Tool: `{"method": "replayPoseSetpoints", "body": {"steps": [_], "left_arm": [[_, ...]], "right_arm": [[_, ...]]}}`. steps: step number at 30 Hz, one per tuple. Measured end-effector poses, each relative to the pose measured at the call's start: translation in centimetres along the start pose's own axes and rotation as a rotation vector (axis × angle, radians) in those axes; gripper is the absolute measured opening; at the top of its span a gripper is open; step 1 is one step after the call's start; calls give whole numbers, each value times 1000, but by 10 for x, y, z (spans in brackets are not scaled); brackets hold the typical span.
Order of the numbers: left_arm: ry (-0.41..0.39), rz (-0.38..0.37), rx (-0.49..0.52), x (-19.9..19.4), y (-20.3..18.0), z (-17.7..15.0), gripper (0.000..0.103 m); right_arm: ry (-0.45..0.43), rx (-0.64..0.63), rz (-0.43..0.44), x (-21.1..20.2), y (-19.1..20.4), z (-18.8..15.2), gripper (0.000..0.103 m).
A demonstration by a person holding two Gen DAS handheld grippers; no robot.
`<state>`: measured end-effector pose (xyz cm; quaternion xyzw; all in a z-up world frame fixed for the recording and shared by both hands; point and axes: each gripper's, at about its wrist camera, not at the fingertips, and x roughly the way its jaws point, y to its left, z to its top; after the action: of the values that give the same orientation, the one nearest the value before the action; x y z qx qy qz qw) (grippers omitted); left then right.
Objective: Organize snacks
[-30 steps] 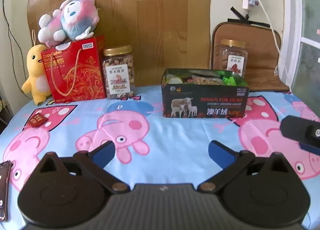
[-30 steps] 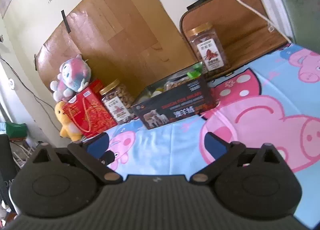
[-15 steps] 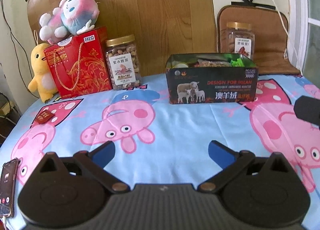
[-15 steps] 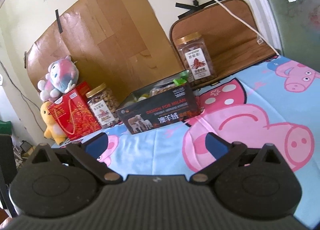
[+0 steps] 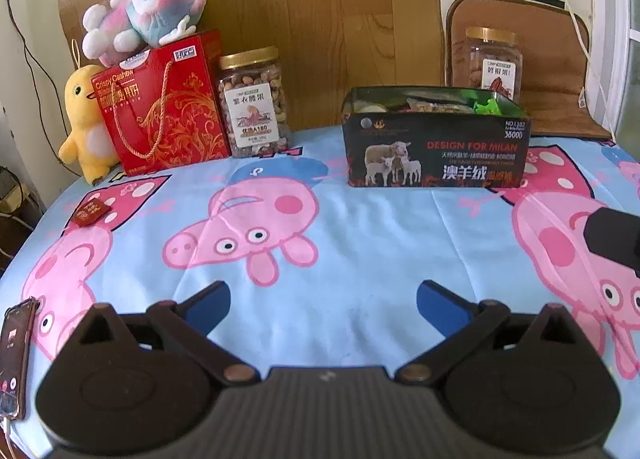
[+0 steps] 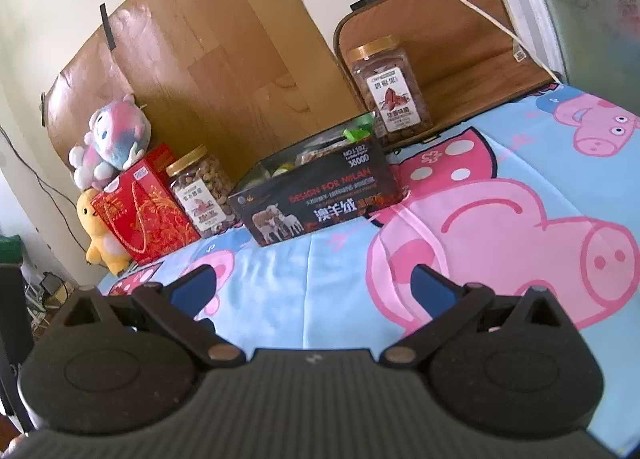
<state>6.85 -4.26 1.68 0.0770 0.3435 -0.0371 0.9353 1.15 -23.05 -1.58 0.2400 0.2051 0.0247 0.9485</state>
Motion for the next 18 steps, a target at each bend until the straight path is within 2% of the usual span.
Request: {"method": "replayPoseSetpoints", "body": {"steps": [18], "left_arm": [[25, 18, 2, 2, 3, -2, 103]], "right_arm": [[-12, -64, 12, -4, 11, 0, 103]]}}
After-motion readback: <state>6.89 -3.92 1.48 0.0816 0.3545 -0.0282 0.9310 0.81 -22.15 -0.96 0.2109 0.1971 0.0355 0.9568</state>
